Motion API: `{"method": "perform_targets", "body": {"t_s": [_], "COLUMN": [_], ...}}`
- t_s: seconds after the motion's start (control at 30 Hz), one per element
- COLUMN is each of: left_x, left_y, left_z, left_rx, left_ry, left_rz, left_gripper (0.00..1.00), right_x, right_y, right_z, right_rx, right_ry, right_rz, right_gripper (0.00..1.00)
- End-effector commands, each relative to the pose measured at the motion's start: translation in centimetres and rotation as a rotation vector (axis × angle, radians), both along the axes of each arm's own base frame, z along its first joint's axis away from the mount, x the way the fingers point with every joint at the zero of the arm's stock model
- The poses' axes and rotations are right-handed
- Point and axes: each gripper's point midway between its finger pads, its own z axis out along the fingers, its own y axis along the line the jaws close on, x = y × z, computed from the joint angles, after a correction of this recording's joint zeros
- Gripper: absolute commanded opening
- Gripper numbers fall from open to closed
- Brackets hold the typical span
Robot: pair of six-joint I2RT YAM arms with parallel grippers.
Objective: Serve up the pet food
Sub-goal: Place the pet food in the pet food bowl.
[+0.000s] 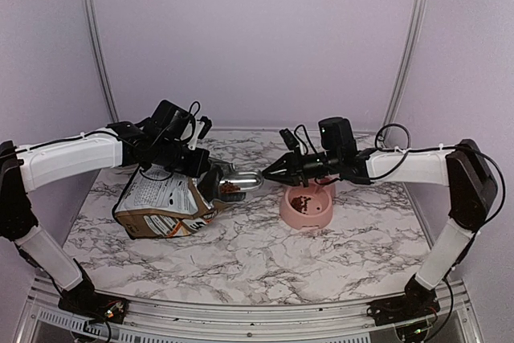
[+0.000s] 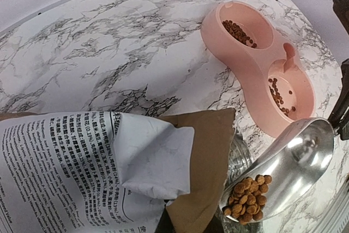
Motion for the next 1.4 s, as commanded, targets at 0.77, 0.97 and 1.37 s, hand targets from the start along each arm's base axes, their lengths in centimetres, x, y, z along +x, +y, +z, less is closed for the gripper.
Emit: {"method": "perform_targets", "body": {"t_s": [0.77,0.97,1.37], "left_x": [0.1,0.1,0.1], "left_y": [1.6,1.6,1.6], "left_z": [1.3,1.2,1.3], "left_rx": [0.026,0.027,0.024], "left_ry": [-0.031,-0.03,-0.032], "left_rz": [0.038,0.04,0.041], "left_gripper": [0.0,0.0,0.0], "right_x": [-0.7,-1.1,-0.9], "right_y": [-14.2,-17.9,-21.0], "right_z": [3.7,1.9,-2.4], "right_rx": [0.034,-0.012,-0.18], "right_ry": [-0.043,-0.018,0.022], "right_rz": [-0.22,-0.296,-0.385], "right_gripper": [0.0,0.0,0.0]}}
